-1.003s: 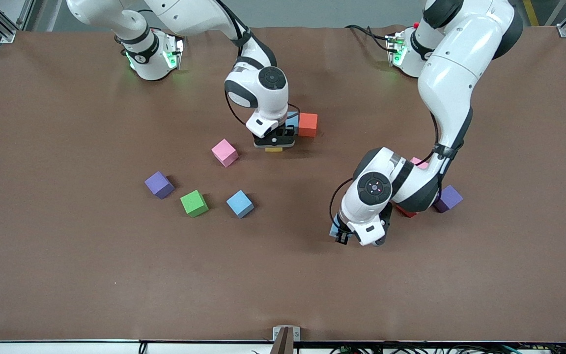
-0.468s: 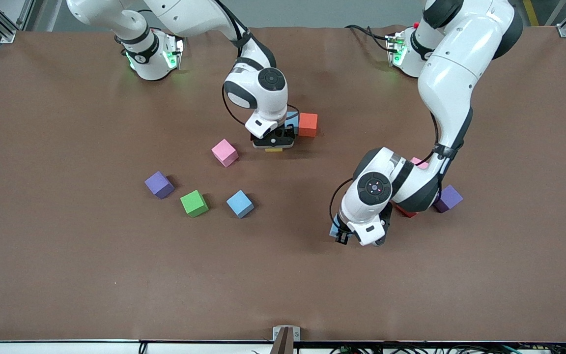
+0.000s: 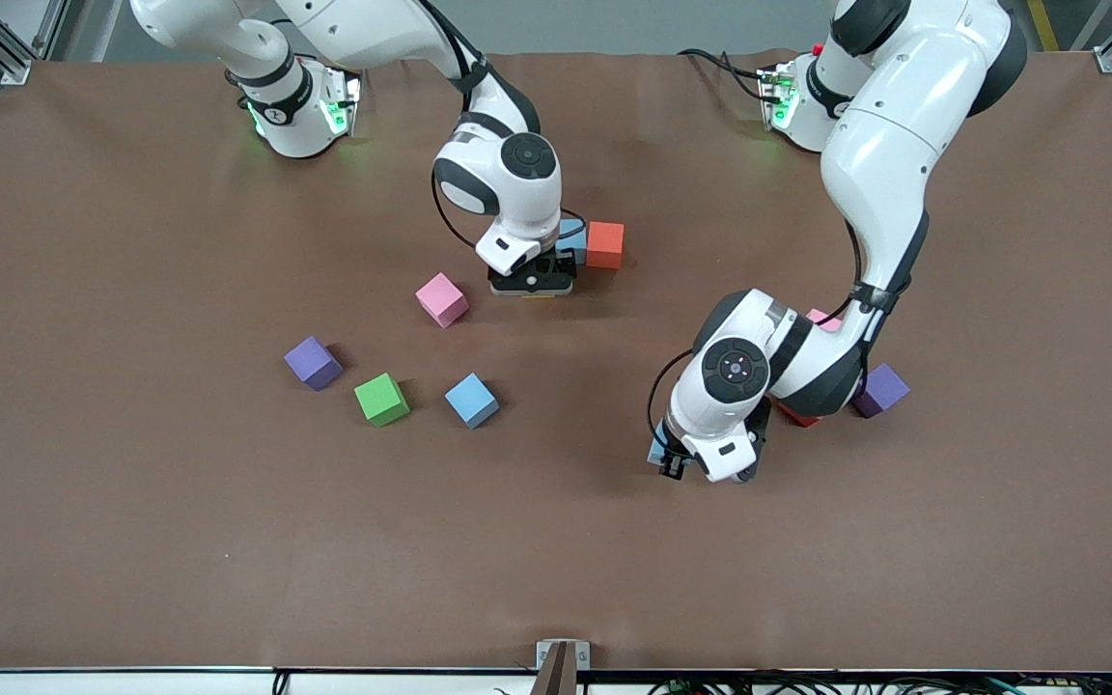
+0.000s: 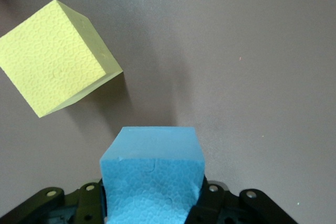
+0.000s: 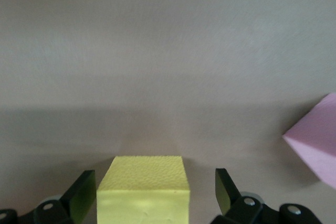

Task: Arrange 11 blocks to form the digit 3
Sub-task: 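Lower the yellow block beside the pink block and open the right gripper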

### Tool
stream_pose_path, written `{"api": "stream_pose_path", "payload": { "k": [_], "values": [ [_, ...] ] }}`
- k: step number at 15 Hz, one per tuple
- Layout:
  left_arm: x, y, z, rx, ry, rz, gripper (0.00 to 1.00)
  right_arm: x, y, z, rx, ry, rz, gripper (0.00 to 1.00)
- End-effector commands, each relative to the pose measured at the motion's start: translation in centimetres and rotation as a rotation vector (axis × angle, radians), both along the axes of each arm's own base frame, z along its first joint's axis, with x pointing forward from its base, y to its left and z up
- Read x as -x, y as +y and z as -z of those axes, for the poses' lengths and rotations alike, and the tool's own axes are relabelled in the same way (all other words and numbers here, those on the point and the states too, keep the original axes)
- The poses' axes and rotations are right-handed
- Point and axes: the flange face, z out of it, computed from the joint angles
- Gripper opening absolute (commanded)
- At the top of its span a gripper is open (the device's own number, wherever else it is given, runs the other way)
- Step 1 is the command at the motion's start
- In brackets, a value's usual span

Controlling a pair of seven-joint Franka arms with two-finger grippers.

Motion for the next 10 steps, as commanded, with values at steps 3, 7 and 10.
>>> {"api": "stream_pose_path", "payload": {
  "k": [3,7,10],
  "values": [
    [0.3,0.1,-0.5,-0.005,0.008,-0.001,0.49,-2.6,-3.5,-6.8,-0.008,-0.015,0.124,1.0],
    [0.3,0.1,-0.5,-0.005,0.008,-0.001,0.49,-5.1,-8.5,-11.5,0.072,-0.001,0.225,1.0],
    [0.3,0.1,-0.5,-0.006,0.01,-0.001,0.49,-6.1,-11.6,-12.1,0.152,0.04,0.272,1.0]
  ]
}}
